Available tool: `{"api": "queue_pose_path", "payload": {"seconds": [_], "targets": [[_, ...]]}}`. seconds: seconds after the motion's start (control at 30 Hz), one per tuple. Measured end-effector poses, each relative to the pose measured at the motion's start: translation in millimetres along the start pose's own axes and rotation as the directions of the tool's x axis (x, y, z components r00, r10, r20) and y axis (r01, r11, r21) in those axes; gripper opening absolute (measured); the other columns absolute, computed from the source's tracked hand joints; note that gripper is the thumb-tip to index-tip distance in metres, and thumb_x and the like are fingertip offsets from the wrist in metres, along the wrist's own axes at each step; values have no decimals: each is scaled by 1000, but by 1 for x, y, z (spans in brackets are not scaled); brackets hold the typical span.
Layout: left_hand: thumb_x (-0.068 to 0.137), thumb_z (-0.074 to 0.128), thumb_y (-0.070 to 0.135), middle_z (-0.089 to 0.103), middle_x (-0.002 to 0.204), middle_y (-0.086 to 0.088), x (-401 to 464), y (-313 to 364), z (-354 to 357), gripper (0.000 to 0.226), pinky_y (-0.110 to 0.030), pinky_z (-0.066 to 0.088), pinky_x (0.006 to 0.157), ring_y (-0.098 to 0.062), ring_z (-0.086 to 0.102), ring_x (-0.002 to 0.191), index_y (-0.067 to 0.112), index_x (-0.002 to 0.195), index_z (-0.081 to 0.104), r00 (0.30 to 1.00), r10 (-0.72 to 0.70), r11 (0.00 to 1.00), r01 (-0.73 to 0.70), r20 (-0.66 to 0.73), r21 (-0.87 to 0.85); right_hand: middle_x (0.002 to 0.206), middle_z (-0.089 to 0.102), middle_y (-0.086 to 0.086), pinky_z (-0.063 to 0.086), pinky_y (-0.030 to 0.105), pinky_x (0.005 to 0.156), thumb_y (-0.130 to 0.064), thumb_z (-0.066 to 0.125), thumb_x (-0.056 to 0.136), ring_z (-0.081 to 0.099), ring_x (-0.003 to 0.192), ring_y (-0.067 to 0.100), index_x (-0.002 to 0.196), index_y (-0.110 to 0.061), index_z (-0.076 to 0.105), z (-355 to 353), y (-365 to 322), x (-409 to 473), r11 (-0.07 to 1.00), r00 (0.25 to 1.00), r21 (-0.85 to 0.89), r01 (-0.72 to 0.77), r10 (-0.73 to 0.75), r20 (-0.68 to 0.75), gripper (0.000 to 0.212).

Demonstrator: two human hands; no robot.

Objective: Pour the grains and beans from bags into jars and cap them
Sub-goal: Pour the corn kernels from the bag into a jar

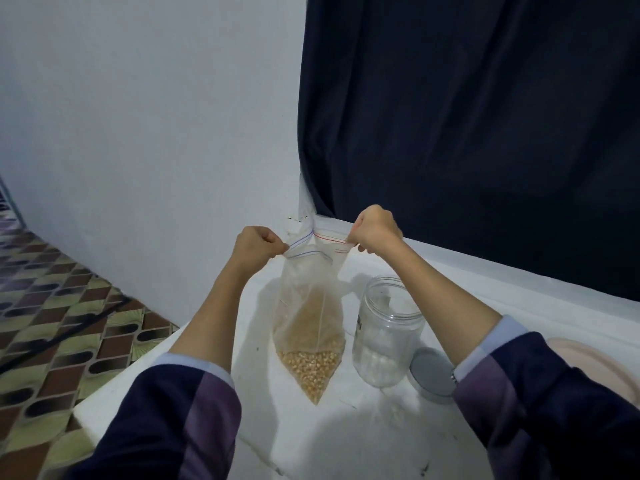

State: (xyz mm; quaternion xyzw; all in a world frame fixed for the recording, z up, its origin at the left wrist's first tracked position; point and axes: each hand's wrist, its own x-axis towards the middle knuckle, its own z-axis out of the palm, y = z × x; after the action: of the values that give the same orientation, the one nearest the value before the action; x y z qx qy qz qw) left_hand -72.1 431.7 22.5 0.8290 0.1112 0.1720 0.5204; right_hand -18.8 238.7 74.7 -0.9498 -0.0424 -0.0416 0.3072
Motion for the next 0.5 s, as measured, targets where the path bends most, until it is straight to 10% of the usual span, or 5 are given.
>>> {"api": "queue_pose_path", "payload": {"seconds": [0.5], "targets": [[78,72,9,64,76,-3,4,-32,-22,7,-29,49,69,-22,60,79,9,74,66,910,-166,969,81,-379,-232,84,71,6,51,31,71,-19,77,80,68,84,21,95,-7,68,-31,45,14,991,987,-38,-126,121,-104,21]]}}
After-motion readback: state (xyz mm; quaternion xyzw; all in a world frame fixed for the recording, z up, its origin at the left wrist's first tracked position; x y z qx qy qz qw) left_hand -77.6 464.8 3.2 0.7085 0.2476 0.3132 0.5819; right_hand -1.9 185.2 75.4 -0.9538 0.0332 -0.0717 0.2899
